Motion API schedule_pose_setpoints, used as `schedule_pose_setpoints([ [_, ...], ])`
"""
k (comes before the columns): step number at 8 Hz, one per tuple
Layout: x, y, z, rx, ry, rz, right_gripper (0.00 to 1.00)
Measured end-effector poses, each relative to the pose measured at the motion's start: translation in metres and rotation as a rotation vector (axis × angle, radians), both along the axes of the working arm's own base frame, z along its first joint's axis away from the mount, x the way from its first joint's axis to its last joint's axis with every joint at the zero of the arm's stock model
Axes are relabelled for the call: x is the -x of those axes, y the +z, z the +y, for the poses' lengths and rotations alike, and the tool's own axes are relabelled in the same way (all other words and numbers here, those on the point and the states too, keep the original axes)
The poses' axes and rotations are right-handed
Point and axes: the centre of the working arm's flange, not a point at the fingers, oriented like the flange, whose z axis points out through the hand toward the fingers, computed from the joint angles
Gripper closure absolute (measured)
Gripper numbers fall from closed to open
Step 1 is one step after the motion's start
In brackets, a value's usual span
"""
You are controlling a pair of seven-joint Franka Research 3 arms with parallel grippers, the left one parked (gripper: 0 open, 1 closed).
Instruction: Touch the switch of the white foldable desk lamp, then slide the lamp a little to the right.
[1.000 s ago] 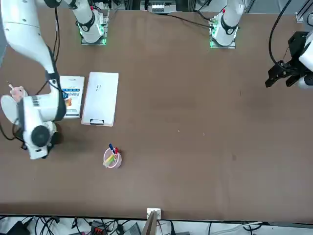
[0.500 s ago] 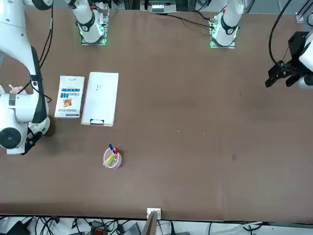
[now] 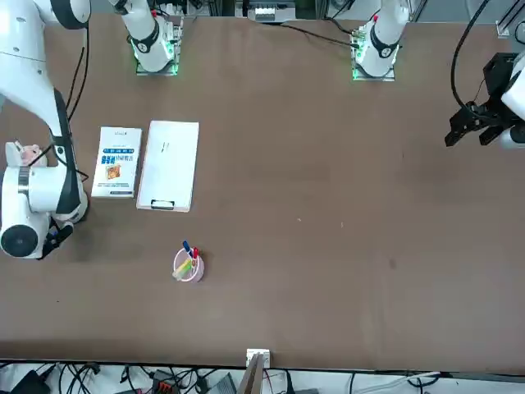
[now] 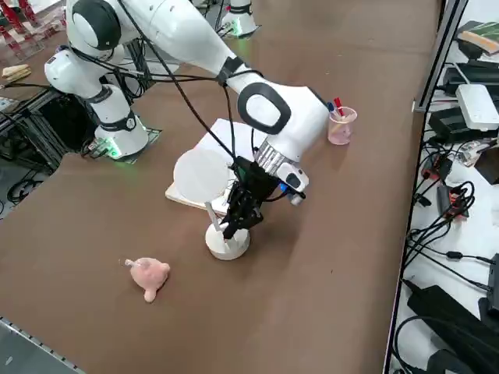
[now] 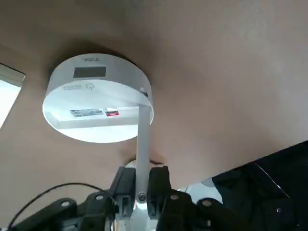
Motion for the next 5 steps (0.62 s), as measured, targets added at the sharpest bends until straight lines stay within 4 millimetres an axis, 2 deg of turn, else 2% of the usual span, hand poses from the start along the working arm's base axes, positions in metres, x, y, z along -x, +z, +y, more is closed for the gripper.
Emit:
schedule_pose_setpoints([
  [2, -0.001, -0.001, 0.004, 0.006, 0.007, 0.000, 0.79],
  [3, -0.003, -0.001, 0.008, 0.009, 0.012, -0.001, 0.69],
  [5, -0.008, 0.002, 0.016, 0.012, 0.025, -0.011, 0.35],
])
